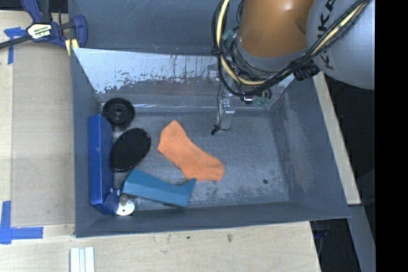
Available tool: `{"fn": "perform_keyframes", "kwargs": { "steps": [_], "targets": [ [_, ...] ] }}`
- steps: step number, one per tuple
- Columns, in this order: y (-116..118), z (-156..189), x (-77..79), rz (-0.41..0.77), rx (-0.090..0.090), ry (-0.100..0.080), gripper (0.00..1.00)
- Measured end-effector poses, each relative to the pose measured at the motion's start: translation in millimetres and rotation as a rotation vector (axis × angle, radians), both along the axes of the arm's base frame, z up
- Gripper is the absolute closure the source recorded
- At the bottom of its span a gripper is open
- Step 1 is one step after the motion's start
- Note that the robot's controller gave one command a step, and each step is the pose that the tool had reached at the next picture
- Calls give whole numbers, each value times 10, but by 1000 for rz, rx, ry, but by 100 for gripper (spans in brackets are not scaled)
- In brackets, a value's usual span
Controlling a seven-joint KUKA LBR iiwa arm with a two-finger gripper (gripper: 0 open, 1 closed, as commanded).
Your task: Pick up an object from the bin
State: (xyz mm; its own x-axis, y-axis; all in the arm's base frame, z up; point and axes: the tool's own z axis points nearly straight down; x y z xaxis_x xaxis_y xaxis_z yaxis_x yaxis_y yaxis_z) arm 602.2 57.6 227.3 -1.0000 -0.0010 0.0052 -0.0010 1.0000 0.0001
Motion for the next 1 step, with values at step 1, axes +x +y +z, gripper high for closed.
{"fn": "perform_keyframes", "kwargs": {
  "steps": [1],
  "targets": [
    [-4, 52, 15, -1, 0, -9, 0]
  ]
}}
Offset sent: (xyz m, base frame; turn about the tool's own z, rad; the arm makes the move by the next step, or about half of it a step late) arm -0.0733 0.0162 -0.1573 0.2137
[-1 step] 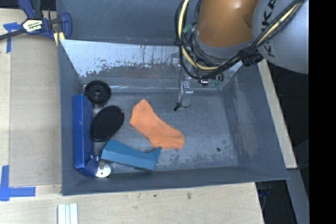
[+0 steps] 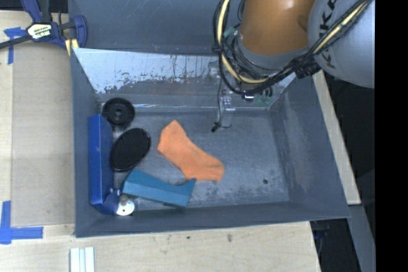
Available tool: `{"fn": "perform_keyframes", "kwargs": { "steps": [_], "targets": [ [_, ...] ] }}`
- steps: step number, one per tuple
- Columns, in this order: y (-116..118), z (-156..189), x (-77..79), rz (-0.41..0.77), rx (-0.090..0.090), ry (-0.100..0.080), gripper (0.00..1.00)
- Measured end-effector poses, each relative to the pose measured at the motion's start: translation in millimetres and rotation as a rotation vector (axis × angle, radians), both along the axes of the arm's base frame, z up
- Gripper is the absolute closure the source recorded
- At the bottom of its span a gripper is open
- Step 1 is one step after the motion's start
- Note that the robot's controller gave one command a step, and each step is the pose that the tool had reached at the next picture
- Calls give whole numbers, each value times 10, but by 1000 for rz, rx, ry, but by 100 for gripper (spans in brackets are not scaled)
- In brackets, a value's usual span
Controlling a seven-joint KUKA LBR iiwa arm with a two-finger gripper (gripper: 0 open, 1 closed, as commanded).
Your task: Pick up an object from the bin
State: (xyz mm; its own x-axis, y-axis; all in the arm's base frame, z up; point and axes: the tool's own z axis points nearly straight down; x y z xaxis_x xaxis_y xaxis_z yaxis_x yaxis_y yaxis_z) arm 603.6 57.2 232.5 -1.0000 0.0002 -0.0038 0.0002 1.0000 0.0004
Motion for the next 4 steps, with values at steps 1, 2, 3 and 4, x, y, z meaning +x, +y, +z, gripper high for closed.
{"fn": "perform_keyframes", "kwargs": {
  "steps": [1, 2, 3, 4],
  "targets": [
    [61, -621, -283, -83, 1, -2, 0],
    [130, -723, -887, -138, -1, 8, 0],
    [-7, -1248, -662, -65, -1, 5, 0],
    [159, -1579, -895, -291, -3, 2, 0]
  ]
}}
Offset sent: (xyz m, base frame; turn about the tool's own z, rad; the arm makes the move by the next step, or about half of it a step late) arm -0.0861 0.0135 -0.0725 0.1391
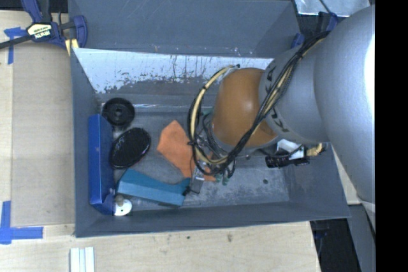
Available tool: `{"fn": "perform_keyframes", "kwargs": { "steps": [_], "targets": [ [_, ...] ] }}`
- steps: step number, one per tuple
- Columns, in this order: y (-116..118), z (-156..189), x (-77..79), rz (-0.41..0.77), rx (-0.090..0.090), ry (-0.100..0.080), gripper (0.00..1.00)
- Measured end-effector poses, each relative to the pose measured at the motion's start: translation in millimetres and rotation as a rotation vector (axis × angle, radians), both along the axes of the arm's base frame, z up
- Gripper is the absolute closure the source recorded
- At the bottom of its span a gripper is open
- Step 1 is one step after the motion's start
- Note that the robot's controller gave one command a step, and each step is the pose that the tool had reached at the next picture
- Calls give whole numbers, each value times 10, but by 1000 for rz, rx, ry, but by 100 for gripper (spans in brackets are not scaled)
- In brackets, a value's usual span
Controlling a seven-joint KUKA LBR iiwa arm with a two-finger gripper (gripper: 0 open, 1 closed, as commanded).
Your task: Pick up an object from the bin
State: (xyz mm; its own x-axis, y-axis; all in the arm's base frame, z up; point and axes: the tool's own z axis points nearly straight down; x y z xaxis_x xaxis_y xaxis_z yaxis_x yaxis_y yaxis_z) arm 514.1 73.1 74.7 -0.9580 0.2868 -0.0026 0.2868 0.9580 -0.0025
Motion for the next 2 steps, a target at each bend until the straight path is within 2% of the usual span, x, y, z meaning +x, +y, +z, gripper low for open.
{"fn": "perform_keyframes", "kwargs": {
  "steps": [1, 2],
  "targets": [
    [80, -43, 63, -24, 2, 0, 100],
    [80, -43, 62, -24, 2, 0, 100]
  ]
}}
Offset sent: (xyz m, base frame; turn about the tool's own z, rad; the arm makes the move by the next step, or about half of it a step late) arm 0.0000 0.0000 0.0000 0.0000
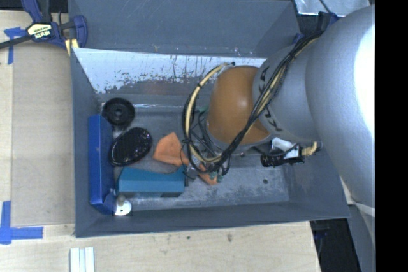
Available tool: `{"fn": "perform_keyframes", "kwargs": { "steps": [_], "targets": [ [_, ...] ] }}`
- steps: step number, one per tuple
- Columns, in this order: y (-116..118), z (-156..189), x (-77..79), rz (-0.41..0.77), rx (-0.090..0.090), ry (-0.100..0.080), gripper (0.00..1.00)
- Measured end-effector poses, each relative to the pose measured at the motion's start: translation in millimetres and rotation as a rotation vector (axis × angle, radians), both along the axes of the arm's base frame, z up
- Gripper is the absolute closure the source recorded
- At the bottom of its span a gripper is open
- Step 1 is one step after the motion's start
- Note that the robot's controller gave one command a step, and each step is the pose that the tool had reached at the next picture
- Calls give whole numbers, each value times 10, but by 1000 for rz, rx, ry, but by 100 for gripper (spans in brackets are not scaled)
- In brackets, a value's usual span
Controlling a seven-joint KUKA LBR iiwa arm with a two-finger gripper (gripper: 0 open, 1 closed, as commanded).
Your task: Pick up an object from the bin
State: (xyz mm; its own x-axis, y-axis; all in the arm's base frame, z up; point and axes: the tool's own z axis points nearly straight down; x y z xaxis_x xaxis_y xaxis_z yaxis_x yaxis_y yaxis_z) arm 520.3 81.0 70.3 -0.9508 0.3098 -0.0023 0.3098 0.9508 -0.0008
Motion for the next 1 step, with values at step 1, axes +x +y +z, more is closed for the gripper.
{"fn": "perform_keyframes", "kwargs": {
  "steps": [1],
  "targets": [
    [-1, 20, -2, 0, 0, 0, 100]
  ]
}}
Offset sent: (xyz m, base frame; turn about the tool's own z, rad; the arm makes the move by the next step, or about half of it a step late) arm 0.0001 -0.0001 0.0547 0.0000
